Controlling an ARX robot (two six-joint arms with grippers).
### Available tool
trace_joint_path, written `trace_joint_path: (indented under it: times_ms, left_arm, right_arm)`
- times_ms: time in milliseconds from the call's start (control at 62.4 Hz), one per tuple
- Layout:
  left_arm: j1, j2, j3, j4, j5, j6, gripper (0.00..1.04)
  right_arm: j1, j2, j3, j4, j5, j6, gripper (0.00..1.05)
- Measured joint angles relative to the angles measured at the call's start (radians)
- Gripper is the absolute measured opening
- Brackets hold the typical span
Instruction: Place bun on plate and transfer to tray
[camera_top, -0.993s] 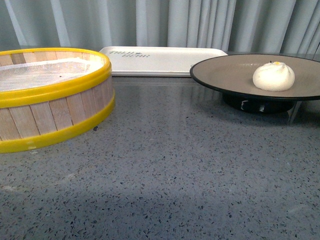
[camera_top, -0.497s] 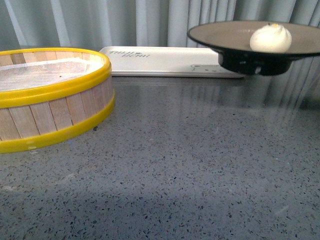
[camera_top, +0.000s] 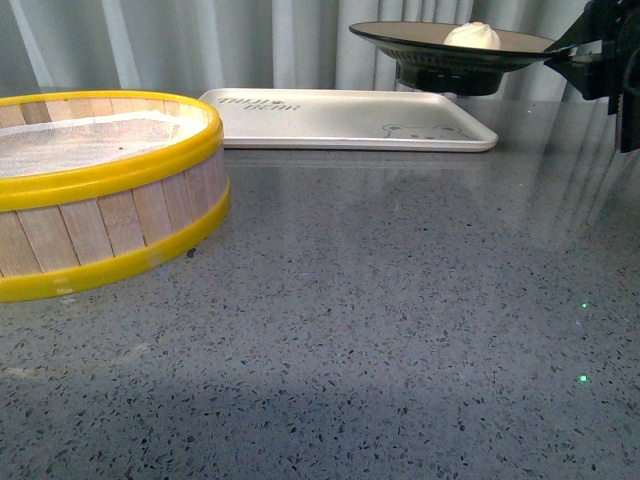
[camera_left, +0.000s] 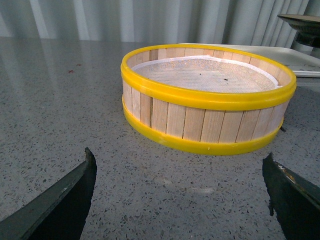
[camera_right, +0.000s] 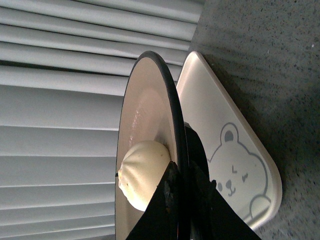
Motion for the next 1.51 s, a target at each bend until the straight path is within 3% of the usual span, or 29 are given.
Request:
trace_joint_path:
  times_ms: [384, 1506]
  left_arm:
    - [0.000, 0.000, 0.000, 0.000, 0.000, 0.000, 0.98]
    - [0.000, 0.000, 0.000, 0.000, 0.000, 0.000, 0.98]
  right_arm:
    - [0.059, 0.159, 0.238, -0.120, -0.037, -0.031, 0.02]
    - [0.034, 0.220, 0.283, -0.171, -0.018, -0.076, 0.02]
